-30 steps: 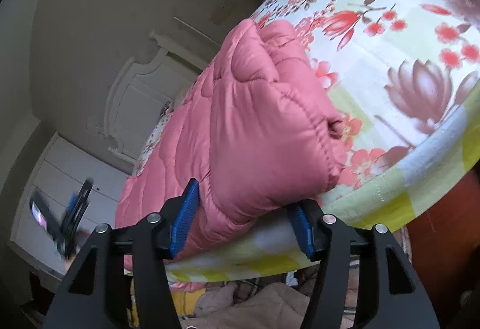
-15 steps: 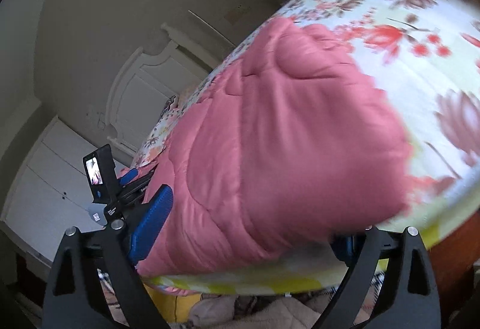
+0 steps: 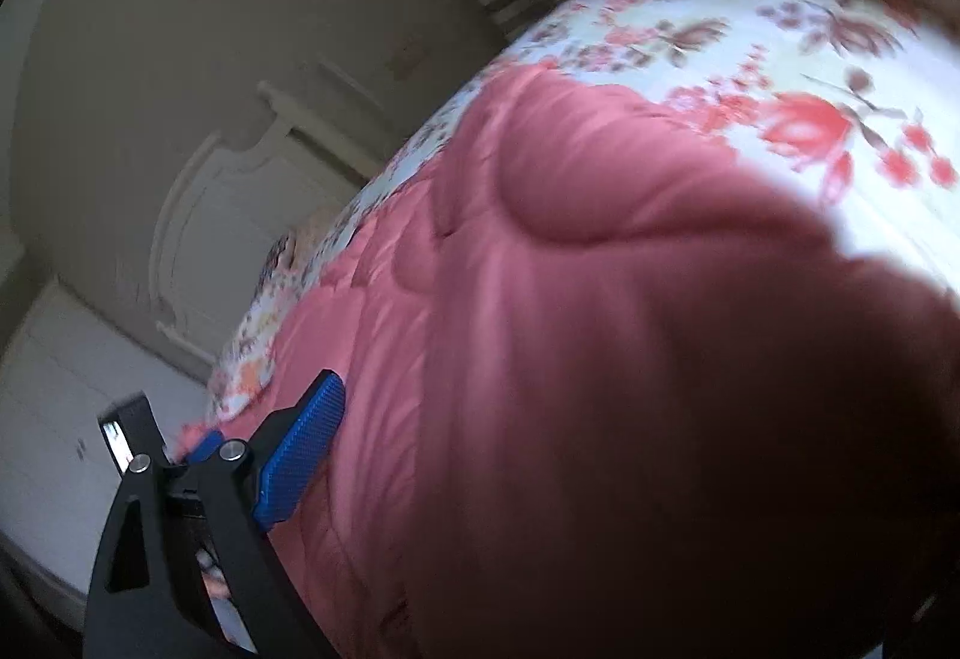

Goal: Fold large clothes

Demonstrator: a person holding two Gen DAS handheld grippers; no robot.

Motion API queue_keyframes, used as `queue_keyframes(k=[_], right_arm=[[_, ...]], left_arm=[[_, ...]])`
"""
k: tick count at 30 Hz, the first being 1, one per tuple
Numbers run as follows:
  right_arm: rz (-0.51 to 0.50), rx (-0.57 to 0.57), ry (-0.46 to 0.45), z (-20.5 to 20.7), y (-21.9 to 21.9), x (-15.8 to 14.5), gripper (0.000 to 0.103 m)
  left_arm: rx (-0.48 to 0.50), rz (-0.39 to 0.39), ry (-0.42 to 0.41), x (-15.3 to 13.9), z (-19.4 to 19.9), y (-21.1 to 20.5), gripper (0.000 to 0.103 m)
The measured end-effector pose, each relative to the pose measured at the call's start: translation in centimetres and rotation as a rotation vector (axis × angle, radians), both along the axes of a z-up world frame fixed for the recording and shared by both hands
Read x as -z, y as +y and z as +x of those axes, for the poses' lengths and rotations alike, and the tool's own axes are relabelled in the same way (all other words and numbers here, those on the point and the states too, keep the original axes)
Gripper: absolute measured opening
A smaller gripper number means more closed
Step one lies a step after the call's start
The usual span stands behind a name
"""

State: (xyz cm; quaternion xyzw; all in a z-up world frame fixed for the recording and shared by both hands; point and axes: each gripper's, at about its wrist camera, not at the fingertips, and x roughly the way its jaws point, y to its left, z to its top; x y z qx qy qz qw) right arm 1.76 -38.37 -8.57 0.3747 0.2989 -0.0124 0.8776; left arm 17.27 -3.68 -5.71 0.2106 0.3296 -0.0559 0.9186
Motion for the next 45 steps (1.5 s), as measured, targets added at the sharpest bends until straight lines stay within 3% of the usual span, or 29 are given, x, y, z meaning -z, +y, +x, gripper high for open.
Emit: queue_keyframes(k=[1, 3, 6, 13, 18, 22, 24, 27, 29, 33, 35, 38, 40, 41, 45], right_arm=[[-0.019, -0.001, -0.014, -0.2, 0.2, 0.0, 0.082], [-0.029, 0.010, -0.070, -1.1, -0.1, -0.1, 0.058], [-0.041, 0.011, -0.125, -2.5, -0.3, -0.8, 0.044], [-0.151, 0.010, -0.195, -5.4, 0.7, -2.4, 0.040], [-0.233, 0.015, -0.238, -6.6, 1.2, -3.7, 0.040], [-0.281, 0.025, -0.272, -7.8, 1.4, -4.6, 0.040], [-0.321, 0.029, -0.291, -8.3, 1.7, -5.3, 0.040], [-0.377, 0.025, -0.314, -8.7, 2.5, -6.3, 0.040], [-0.423, 0.018, -0.323, -8.5, 3.5, -7.1, 0.040], [-0.558, -0.024, -0.360, -7.3, 7.7, -9.7, 0.040], [-0.649, -0.054, -0.377, -6.8, 10.9, -10.6, 0.040], [-0.757, -0.063, -0.405, -6.3, 15.1, -11.0, 0.040], [-0.825, -0.074, -0.431, -6.2, 17.1, -11.0, 0.040], [-0.884, -0.087, -0.450, -6.3, 18.5, -10.9, 0.040], [-1.160, -0.200, -0.493, -7.0, 24.3, -8.9, 0.040]], left_arm=[[0.000, -0.001, 0.000, 0.0, 0.0, 0.0, 0.099], [0.001, 0.002, -0.002, 0.0, 0.0, 0.0, 0.099], [0.010, 0.004, -0.006, 0.0, -0.1, 0.0, 0.099], [0.054, 0.045, -0.027, -0.2, -1.0, -1.2, 0.100], [0.098, 0.152, -0.081, -2.1, -2.5, -3.5, 0.100], [0.085, 0.149, -0.090, -3.5, -3.1, -5.3, 0.100], [0.064, 0.146, -0.084, -3.2, -2.7, -6.4, 0.101], [0.025, 0.178, -0.070, 0.1, -2.1, -8.4, 0.101], [-0.008, 0.221, -0.158, 0.6, -2.9, -9.3, 0.101], [-0.071, 0.391, -0.378, 0.9, -5.8, -11.2, 0.101], [-0.089, 0.422, -0.421, 1.0, -6.3, -11.6, 0.101], [-0.094, 0.313, -0.337, 0.0, -5.4, -9.8, 0.101], [-0.065, 0.072, -0.207, -1.9, -4.3, -6.5, 0.101], [-0.071, -0.078, -0.191, -3.4, -4.5, -4.1, 0.101], [-0.136, -0.484, -0.185, -7.7, -5.8, 6.0, 0.101]])
